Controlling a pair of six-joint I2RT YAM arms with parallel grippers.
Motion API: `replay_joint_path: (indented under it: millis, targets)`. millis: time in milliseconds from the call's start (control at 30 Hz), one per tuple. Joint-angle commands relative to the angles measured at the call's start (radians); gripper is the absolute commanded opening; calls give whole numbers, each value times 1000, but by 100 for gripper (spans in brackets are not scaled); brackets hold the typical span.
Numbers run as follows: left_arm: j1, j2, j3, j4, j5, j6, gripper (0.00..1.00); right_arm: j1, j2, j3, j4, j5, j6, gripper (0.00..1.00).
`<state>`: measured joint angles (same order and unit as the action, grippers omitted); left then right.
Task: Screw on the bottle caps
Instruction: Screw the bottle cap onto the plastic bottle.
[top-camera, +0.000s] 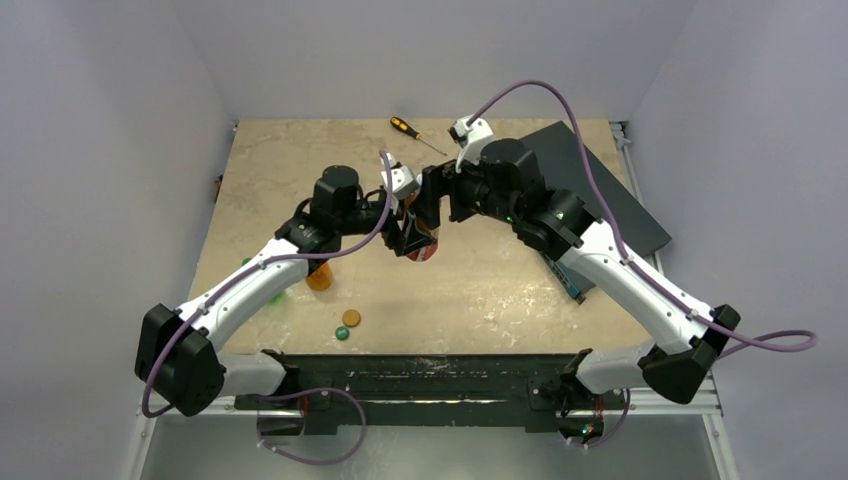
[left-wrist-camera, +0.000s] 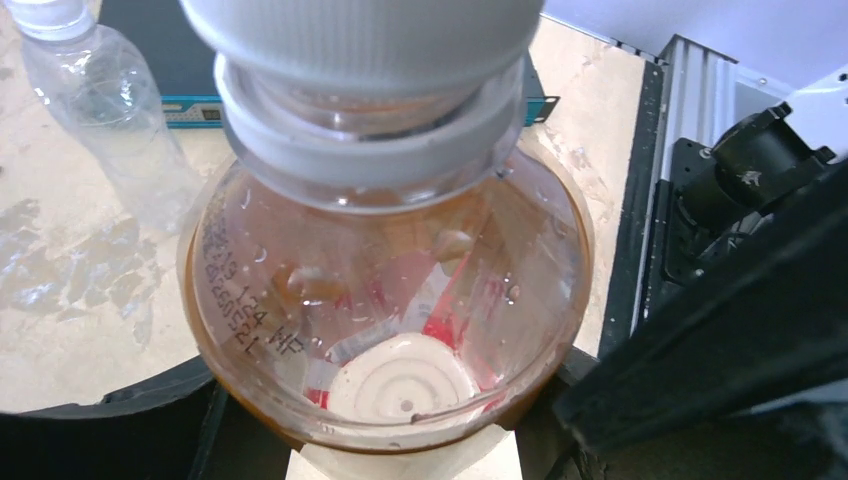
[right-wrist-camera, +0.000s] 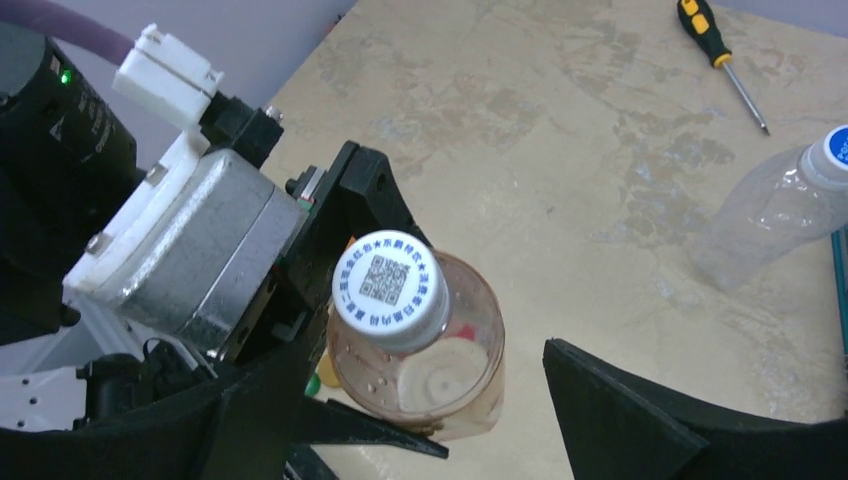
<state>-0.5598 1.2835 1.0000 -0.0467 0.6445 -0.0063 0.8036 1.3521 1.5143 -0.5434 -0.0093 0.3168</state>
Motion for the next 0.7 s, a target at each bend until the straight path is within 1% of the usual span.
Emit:
replay_joint_path:
  millis: [0,33,167,367,433,533,567,633,667]
  targets:
    - [-3,2,23,61,18,-13,0,15,-88,-55,85,-110,-28,94]
    - [-1,3,22,65,22,-17,0,12,-105,-69,94,-119,-35,96]
    - [5,4,28,71,59,-26,0,-38,-166,-130,122,-199,-73,99]
    - [15,4,35,67,131,-42,0,-149,-264,-217,260,-443,-97,99]
    - [17,2,35,64,155,-48,0,-182,-270,-240,333,-548,-96,99]
    - [18,-1,36,64,201,-64,0,-245,-249,-253,440,-644,-52,99]
    - [19,-2,38,64,216,-69,0,-263,-234,-250,467,-666,-36,97]
    - [19,-6,38,68,244,-82,0,-279,-206,-238,501,-701,-28,90]
    - [20,-4,39,68,266,-88,0,-280,-198,-242,531,-712,-20,89]
